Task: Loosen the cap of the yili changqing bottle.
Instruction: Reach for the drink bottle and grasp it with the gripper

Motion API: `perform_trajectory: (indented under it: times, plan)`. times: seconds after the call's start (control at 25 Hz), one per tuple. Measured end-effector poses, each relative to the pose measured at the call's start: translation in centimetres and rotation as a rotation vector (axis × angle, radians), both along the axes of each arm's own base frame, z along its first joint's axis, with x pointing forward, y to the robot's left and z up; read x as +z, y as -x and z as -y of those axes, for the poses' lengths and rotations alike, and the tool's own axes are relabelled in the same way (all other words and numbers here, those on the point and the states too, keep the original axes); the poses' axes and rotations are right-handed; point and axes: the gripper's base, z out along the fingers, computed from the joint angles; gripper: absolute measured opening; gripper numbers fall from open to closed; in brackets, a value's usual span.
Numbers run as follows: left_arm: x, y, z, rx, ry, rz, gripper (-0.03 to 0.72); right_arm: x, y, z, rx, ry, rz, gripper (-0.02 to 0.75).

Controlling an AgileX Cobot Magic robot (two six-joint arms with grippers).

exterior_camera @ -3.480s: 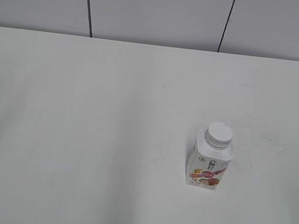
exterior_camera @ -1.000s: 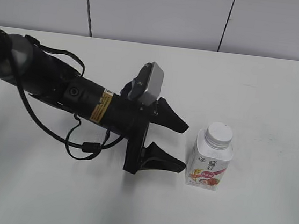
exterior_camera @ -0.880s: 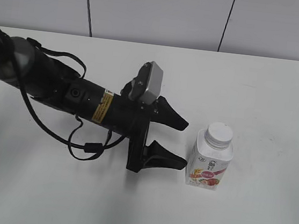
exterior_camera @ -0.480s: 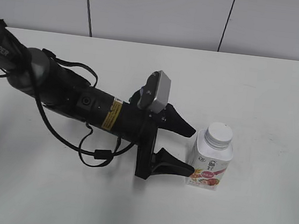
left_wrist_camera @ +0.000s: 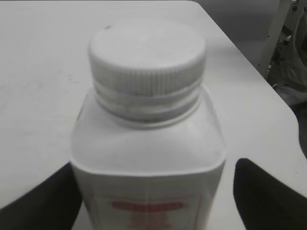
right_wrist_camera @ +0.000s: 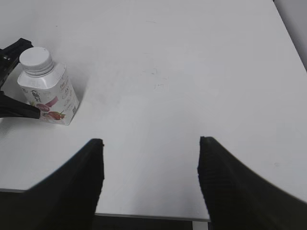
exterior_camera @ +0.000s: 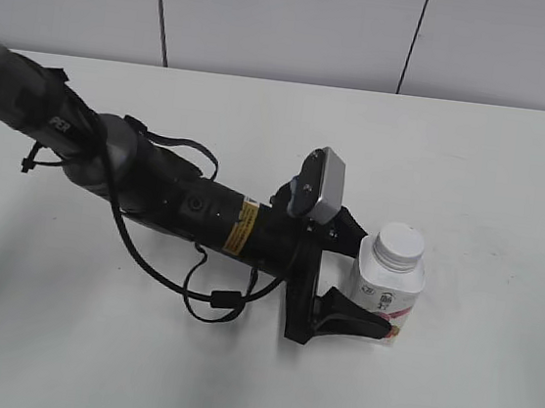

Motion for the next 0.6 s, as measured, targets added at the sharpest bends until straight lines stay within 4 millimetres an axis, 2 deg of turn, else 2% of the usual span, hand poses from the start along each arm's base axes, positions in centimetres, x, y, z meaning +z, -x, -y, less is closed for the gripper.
perform_trajectory:
  times: [0.32, 0.6]
  plan:
    - [-1.5, 0.1, 1.5, -0.004, 0.014, -0.022, 0.583, 0.0, 0.0, 0.0, 0.0, 0.0, 0.0, 0.494]
    - [-1.8, 0.2, 1.6, 0.005, 0.014, -0.033, 0.568, 0.0, 0.0, 0.0, 0.0, 0.0, 0.0, 0.494]
